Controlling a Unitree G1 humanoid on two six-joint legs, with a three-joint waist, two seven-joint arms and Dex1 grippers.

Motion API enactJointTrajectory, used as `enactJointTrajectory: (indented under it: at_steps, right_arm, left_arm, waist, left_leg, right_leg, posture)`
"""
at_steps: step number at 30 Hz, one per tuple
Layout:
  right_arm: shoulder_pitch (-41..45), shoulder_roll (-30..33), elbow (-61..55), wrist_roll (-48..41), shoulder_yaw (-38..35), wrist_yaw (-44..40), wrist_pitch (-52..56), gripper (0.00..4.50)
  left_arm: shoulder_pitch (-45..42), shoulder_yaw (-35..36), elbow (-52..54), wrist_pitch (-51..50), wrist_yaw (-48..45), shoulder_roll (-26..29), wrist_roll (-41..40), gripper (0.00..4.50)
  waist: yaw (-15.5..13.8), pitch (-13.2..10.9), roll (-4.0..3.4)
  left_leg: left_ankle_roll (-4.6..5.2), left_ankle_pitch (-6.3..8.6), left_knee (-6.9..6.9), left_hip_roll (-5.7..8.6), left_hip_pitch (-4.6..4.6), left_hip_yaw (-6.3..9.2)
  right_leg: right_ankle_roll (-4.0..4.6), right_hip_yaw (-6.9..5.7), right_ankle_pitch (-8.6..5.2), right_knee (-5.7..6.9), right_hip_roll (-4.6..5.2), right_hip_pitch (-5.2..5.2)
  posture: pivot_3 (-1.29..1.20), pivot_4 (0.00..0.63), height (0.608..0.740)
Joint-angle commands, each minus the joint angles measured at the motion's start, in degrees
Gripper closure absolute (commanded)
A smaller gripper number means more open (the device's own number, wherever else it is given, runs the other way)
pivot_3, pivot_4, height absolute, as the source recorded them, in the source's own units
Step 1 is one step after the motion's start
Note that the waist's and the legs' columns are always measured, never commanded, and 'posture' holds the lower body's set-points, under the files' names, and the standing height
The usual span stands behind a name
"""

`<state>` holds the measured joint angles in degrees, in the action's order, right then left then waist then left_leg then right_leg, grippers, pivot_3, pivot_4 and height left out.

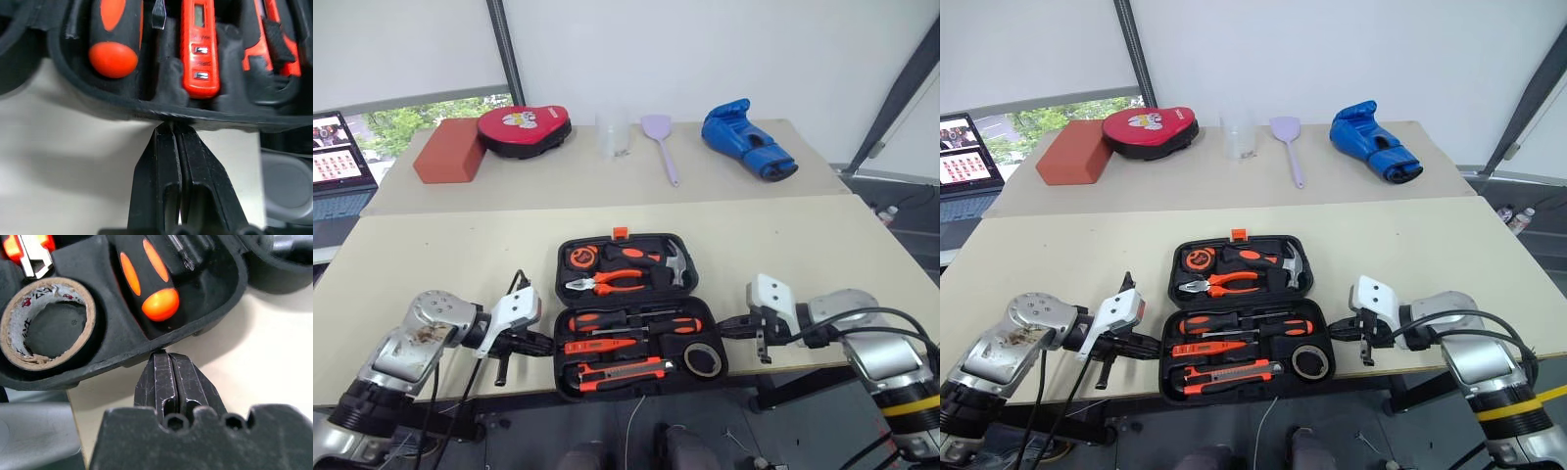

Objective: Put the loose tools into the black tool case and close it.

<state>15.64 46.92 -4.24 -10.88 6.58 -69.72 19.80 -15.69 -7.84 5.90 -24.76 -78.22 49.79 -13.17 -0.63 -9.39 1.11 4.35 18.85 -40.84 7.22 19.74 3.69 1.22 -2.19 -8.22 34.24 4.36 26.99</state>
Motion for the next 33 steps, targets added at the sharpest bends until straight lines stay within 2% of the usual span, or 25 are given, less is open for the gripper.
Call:
enactJointTrajectory:
  at_steps: [1,2,3,5,7,8,9,10,12,14,15,16,20,23,25,26,29,33]
  right_arm:
    - [-2.03,1.26,-1.82,0.29,-1.61,1.75,-0.67,4.50]
    - [-2.67,2.20,-1.50,-0.28,-2.74,1.62,0.31,4.21]
    - [-3.24,3.02,-1.38,-1.05,-3.87,1.38,1.20,3.90]
    - [-3.40,4.25,-1.17,-3.91,-6.72,0.94,4.23,3.43]
    - [-1.45,4.37,-0.88,-7.67,-9.32,1.45,9.50,2.66]
    - [-0.60,4.30,-0.83,-8.92,-10.04,1.72,11.43,2.54]
    - [2.19,3.56,-0.08,-10.57,-10.67,2.63,15.07,2.08]
    - [4.10,3.07,0.39,-11.66,-11.00,3.32,17.59,1.84]
    - [9.16,1.04,2.47,-13.00,-10.96,6.20,22.88,1.08]
    - [17.31,-4.29,8.83,-10.33,-9.64,14.75,27.57,0.40]
    - [20.44,-6.39,11.46,-9.65,-9.37,18.03,30.15,0.19]
    - [23.48,-8.49,13.54,-9.23,-8.56,20.04,32.40,0.00]
    - [28.62,-12.59,16.54,-9.17,-6.35,22.47,36.30,0.00]
    - [30.39,-15.09,18.89,-8.09,-5.08,25.45,36.98,0.00]
    - [30.86,-16.04,20.17,-7.07,-3.87,26.58,36.98,0.50]
    - [30.89,-16.47,20.73,-6.62,-3.63,27.21,36.74,0.70]
    - [30.61,-17.18,21.43,-6.02,-3.26,28.39,36.62,1.66]
    - [30.34,-18.24,20.68,-6.80,-3.95,29.06,36.80,3.13]
  left_arm:
    - [-0.28,1.81,-1.25,2.01,2.99,0.58,0.95,4.39]
    - [-0.52,2.62,-2.91,1.54,3.75,1.07,1.04,4.46]
    - [-0.78,3.43,-4.38,1.10,4.32,1.47,0.91,4.01]
    - [-2.15,5.40,-7.96,-0.99,5.15,2.07,-0.28,3.75]
    - [-4.96,7.26,-11.45,-4.84,6.50,1.79,-1.99,2.97]
    - [-6.06,7.79,-12.50,-6.28,7.04,1.55,-2.57,2.84]
    - [-8.99,8.63,-14.29,-10.71,8.12,0.67,-4.00,2.32]
    - [-11.05,9.14,-15.50,-13.82,8.83,0.05,-4.94,2.14]
    - [-15.95,10.21,-18.53,-21.07,11.00,-1.95,-7.16,1.33]
    - [-21.04,10.55,-22.02,-26.03,14.79,-5.56,-7.99,0.64]
    - [-22.76,10.45,-23.27,-27.90,16.34,-6.82,-7.95,0.42]
    - [-24.72,10.39,-24.16,-30.97,17.82,-8.53,-8.51,0.01]
    - [-28.17,9.31,-25.33,-38.79,21.01,-12.00,-9.50,0.01]
    - [-27.10,5.79,-23.89,-38.01,21.51,-11.98,-7.98,0.01]
    - [-27.09,5.96,-24.58,-38.10,22.62,-12.48,-8.04,0.00]
    - [-27.10,6.07,-24.91,-38.01,22.98,-12.54,-8.05,0.26]
    - [-26.40,6.40,-24.78,-37.11,23.65,-12.37,-8.15,1.01]
    - [-25.07,6.90,-22.81,-37.53,23.67,-12.25,-9.35,2.66]
  waist:
    - [-0.18,0.00,0.00]
    - [-0.22,0.00,0.00]
    - [-0.25,0.00,0.00]
    - [-0.35,-0.01,-0.01]
    - [-0.21,-0.02,-0.03]
    - [-0.14,-0.02,-0.02]
    - [-0.04,-0.02,-0.02]
    - [0.06,-0.02,-0.02]
    - [0.09,-0.02,-0.01]
    - [0.11,-0.01,0.00]
    - [0.20,0.00,0.01]
    - [0.23,0.00,0.01]
    - [0.14,0.00,0.01]
    - [0.42,0.01,0.01]
    - [0.52,0.02,-0.01]
    - [0.55,0.02,-0.01]
    - [0.69,0.02,-0.01]
    - [0.76,0.02,-0.02]
  left_leg:
    - [-0.01,0.01,-0.01,0.00,0.00,0.01]
    - [-0.02,0.01,-0.01,0.00,-0.03,0.01]
    - [-0.03,0.01,-0.01,0.00,-0.11,0.01]
    - [-0.08,0.04,0.00,-0.01,-0.28,0.01]
    - [-0.22,0.12,0.03,-0.03,-0.49,0.02]
    - [-0.34,0.18,0.03,-0.03,-0.49,0.01]
    - [-0.33,0.18,0.03,-0.05,-0.51,0.02]
    - [-0.33,0.18,0.03,-0.06,-0.51,0.02]
    - [-0.30,0.16,-0.01,-0.06,-0.52,0.01]
    - [-0.30,0.14,-0.02,-0.06,-0.53,0.01]
    - [-0.23,0.11,-0.01,-0.06,-0.56,0.02]
    - [-0.20,0.09,-0.05,-0.05,-0.58,0.01]
    - [0.02,-0.07,-0.05,-0.04,-0.33,0.03]
    - [0.05,-0.06,-0.18,0.03,0.22,0.03]
    - [0.05,-0.07,-0.28,0.09,0.26,0.03]
    - [0.04,-0.06,-0.26,0.14,0.26,0.03]
    - [0.01,-0.07,-0.29,0.16,0.23,0.01]
    - [-0.18,-0.08,-0.41,0.11,0.00,0.01]
  right_leg:
    - [0.00,-0.02,0.00,0.01,0.01,-0.01]
    - [0.01,-0.02,0.01,0.01,0.01,-0.05]
    - [0.01,-0.02,0.01,0.01,0.01,-0.12]
    - [0.01,-0.03,0.01,0.00,0.01,-0.29]
    - [0.00,-0.02,0.00,-0.03,-0.01,-0.49]
    - [0.00,-0.02,0.01,-0.03,-0.01,-0.51]
    - [0.00,-0.02,0.01,-0.04,-0.02,-0.53]
    - [0.00,-0.02,0.01,-0.02,-0.03,-0.53]
    - [-0.01,-0.02,0.03,0.03,-0.03,-0.55]
    - [0.00,-0.02,0.06,0.04,-0.02,-0.56]
    - [0.04,-0.02,0.10,0.07,-0.02,-0.56]
    - [0.05,0.00,0.10,0.14,-0.02,-0.57]
    - [0.09,0.00,0.11,0.62,0.02,-0.23]
    - [0.09,-0.03,0.11,0.74,0.06,0.32]
    - [0.09,-0.09,0.11,0.74,0.08,0.34]
    - [0.09,-0.10,0.11,0.71,0.11,0.33]
    - [0.08,-0.10,0.11,0.67,0.09,0.26]
    - [0.10,0.00,0.11,0.67,0.08,0.10]
  posture:
    - [0.00,0.150,0.740]
    - [0.00,0.150,0.740]
    - [0.00,0.150,0.740]
    - [0.00,0.150,0.740]
    - [0.00,0.150,0.740]
    - [0.00,0.150,0.740]
    - [0.00,0.150,0.740]
    - [0.00,0.150,0.740]
    - [0.00,0.150,0.740]
    - [0.00,0.150,0.740]
    - [0.00,0.150,0.740]
    - [0.00,0.150,0.740]
    - [0.00,0.150,0.740]
    - [0.00,0.150,0.740]
    - [0.00,0.150,0.740]
    - [0.00,0.150,0.740]
    - [0.00,0.150,0.740]
    - [0.00,0.150,0.740]
